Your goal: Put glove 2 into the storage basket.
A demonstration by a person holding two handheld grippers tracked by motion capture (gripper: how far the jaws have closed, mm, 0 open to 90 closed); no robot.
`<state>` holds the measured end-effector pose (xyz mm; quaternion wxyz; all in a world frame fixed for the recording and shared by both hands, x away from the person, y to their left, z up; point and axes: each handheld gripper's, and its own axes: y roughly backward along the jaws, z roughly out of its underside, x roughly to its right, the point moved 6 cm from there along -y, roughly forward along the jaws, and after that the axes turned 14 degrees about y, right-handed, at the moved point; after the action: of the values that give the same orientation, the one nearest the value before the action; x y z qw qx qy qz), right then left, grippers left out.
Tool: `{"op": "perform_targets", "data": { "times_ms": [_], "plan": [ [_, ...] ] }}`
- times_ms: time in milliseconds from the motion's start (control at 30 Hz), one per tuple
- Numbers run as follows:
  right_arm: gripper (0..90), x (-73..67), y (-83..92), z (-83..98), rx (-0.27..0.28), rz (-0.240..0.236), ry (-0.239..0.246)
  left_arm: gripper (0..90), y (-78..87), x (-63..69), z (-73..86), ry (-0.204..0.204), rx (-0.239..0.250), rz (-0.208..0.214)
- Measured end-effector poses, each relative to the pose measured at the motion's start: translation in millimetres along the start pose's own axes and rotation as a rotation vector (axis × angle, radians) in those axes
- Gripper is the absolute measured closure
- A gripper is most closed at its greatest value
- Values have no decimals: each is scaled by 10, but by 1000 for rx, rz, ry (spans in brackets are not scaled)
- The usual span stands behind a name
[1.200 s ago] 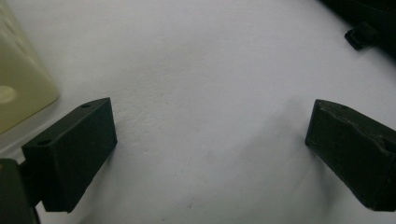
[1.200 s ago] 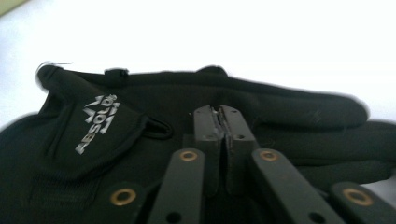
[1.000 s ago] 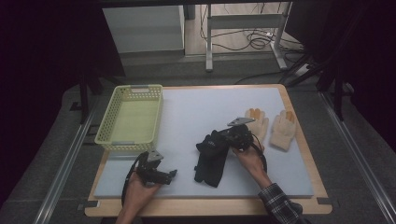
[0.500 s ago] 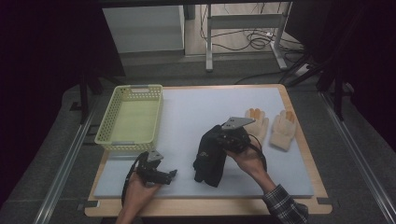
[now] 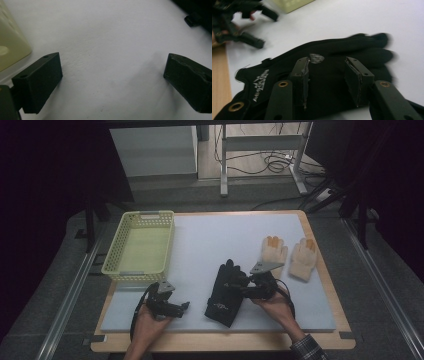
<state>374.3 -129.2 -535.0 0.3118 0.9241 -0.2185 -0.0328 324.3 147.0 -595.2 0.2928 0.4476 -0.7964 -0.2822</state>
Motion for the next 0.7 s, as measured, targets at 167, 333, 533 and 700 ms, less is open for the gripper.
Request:
{"op": "perform_targets", "data": {
  "times_ms": [167,333,533,700],
  "plan": [
    [602,174,83,-57,1,50,-44,23,-1,1,0,1,1,1],
    [475,387,-274,-136,-78,105,-45,23,0,0,1,0,1,1],
    [691,597,-532,21,-134,82,-152,24,0,0,1,-1,1,1],
    [875,601,-398,1,-130,116,-128,23,0,-1,0,0,0,1]
  ]
}}
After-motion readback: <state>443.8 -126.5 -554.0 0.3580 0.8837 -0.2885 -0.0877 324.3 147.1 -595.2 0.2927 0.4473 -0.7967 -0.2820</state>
